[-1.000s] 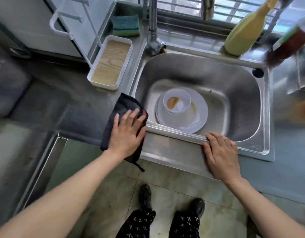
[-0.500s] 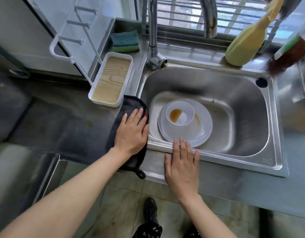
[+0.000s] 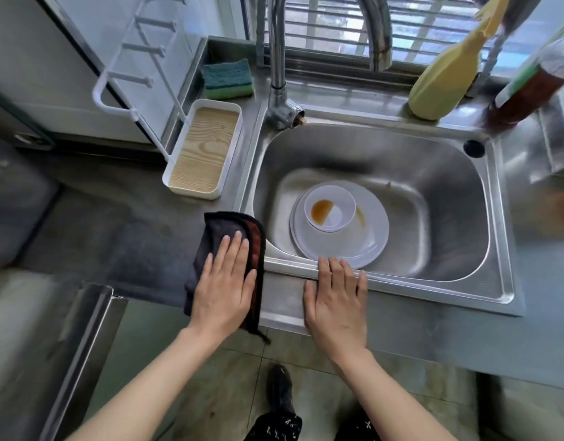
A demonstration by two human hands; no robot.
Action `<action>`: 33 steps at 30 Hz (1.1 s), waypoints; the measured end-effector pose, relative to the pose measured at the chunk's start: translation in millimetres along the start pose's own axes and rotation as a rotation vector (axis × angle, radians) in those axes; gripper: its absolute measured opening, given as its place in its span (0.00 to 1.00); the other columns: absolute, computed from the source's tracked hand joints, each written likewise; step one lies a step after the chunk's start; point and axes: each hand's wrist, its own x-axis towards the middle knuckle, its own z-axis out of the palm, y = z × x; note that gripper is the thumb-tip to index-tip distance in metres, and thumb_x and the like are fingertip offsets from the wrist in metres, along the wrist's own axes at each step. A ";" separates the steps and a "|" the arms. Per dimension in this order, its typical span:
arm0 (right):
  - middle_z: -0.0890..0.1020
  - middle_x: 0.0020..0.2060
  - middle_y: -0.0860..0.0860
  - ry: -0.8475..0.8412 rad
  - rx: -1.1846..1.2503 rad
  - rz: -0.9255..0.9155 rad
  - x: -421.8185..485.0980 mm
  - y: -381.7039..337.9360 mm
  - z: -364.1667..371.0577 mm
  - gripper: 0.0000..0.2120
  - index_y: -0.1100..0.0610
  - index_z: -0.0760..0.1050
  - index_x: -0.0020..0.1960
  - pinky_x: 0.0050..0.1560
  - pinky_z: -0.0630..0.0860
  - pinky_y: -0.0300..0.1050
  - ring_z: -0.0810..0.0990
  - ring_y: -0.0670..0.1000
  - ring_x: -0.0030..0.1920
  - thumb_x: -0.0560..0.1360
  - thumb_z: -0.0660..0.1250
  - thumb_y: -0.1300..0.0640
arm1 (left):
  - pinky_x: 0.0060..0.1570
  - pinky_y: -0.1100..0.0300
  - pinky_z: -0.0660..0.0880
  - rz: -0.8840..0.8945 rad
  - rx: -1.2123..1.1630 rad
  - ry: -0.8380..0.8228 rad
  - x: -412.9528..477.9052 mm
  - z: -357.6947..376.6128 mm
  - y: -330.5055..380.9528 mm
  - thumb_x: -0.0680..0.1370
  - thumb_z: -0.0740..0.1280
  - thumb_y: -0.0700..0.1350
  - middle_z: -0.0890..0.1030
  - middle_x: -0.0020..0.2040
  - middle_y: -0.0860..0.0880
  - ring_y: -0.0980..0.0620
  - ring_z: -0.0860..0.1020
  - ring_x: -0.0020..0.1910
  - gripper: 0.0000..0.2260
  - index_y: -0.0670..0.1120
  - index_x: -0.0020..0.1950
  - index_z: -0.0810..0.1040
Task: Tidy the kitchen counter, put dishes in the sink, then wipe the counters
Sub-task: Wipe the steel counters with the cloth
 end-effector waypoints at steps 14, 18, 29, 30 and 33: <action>0.75 0.60 0.56 0.061 0.003 -0.017 -0.3 2.6 4.6 0.24 0.59 0.69 0.64 0.67 0.53 0.57 0.65 0.56 0.63 0.75 0.51 0.47 | 0.70 0.50 0.52 -0.082 -0.019 0.009 -4.7 -1.0 -15.2 0.80 0.47 0.54 0.56 0.76 0.47 0.49 0.56 0.74 0.25 0.47 0.75 0.54; 0.75 0.60 0.56 0.039 0.001 -0.007 1.1 0.2 2.9 0.26 0.60 0.70 0.65 0.67 0.53 0.57 0.65 0.56 0.63 0.76 0.50 0.44 | 0.70 0.48 0.51 -0.126 0.026 0.022 -24.2 -5.2 -52.1 0.80 0.43 0.58 0.55 0.75 0.50 0.51 0.55 0.74 0.25 0.51 0.75 0.53; 0.73 0.64 0.59 0.041 0.037 0.005 -1.9 -1.8 2.4 0.28 0.61 0.68 0.67 0.67 0.53 0.59 0.64 0.59 0.66 0.76 0.48 0.44 | 0.70 0.47 0.49 -0.312 -0.041 0.019 -29.8 -9.7 -44.7 0.79 0.38 0.58 0.51 0.76 0.51 0.51 0.51 0.75 0.26 0.50 0.75 0.50; 0.71 0.66 0.60 0.049 0.069 -0.003 -1.2 -10.0 -0.7 0.29 0.61 0.67 0.68 0.67 0.52 0.60 0.63 0.59 0.68 0.76 0.48 0.43 | 0.70 0.47 0.49 -0.292 -0.033 0.013 -33.8 -10.2 -49.8 0.79 0.37 0.58 0.51 0.75 0.52 0.51 0.52 0.74 0.26 0.51 0.75 0.50; 0.67 0.70 0.58 0.056 0.122 -0.190 6.6 -53.0 -6.0 0.27 0.59 0.63 0.71 0.70 0.47 0.55 0.59 0.56 0.71 0.78 0.47 0.44 | 0.70 0.46 0.52 -0.309 0.001 0.030 -14.1 -18.3 -83.0 0.79 0.39 0.59 0.52 0.75 0.52 0.50 0.55 0.75 0.25 0.52 0.75 0.51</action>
